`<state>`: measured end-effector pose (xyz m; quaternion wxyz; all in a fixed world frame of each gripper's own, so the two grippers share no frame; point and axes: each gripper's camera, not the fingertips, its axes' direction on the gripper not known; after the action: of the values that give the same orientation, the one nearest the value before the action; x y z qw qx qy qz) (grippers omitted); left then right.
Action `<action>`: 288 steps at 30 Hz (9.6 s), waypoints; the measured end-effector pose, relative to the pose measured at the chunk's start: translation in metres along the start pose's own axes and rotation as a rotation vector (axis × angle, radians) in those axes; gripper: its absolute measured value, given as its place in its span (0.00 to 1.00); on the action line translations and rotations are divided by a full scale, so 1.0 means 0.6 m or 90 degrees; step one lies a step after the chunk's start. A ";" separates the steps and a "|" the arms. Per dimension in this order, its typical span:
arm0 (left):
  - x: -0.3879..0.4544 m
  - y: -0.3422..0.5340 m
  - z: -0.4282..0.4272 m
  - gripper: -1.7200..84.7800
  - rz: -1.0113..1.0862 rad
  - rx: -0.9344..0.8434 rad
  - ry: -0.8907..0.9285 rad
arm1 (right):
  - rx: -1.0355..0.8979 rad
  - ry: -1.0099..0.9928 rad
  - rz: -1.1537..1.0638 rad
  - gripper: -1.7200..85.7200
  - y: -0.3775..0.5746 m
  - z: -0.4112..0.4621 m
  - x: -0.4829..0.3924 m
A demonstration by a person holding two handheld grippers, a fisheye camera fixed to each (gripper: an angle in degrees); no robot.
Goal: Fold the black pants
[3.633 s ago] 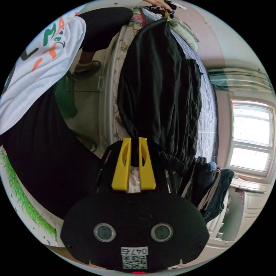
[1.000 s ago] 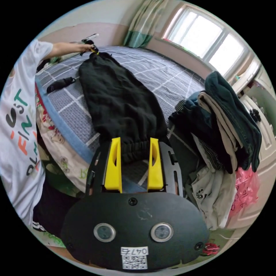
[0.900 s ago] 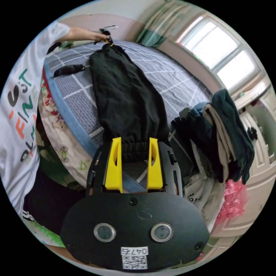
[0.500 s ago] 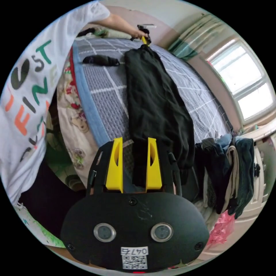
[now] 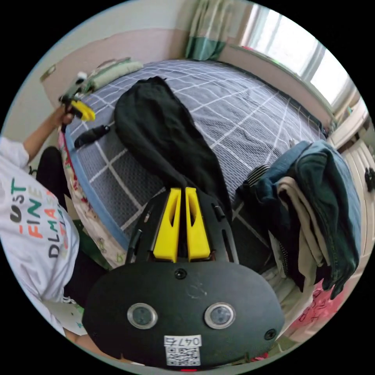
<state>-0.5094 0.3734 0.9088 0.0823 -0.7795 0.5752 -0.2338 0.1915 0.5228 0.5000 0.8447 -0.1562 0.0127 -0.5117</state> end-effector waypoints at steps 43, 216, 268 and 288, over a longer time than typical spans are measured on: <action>-0.111 -0.025 0.282 0.13 -0.025 -0.037 -0.170 | -0.070 0.007 0.085 0.02 -0.062 -0.010 0.195; -0.147 -0.008 -0.006 0.01 0.020 0.155 -0.214 | 0.216 -0.392 -0.488 0.02 -0.964 0.064 0.283; 0.187 0.212 0.728 0.21 0.224 0.023 -0.125 | 0.028 -0.007 -0.214 0.05 -0.049 -0.021 0.095; 0.243 0.198 0.928 0.09 0.402 -0.124 -0.154 | -0.079 -0.035 -0.212 0.08 0.257 0.013 0.116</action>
<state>-0.3224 0.1204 0.4128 0.1436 -0.5893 0.7937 -0.0467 0.3589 0.5301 0.4745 0.7371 -0.2219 -0.0052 -0.6383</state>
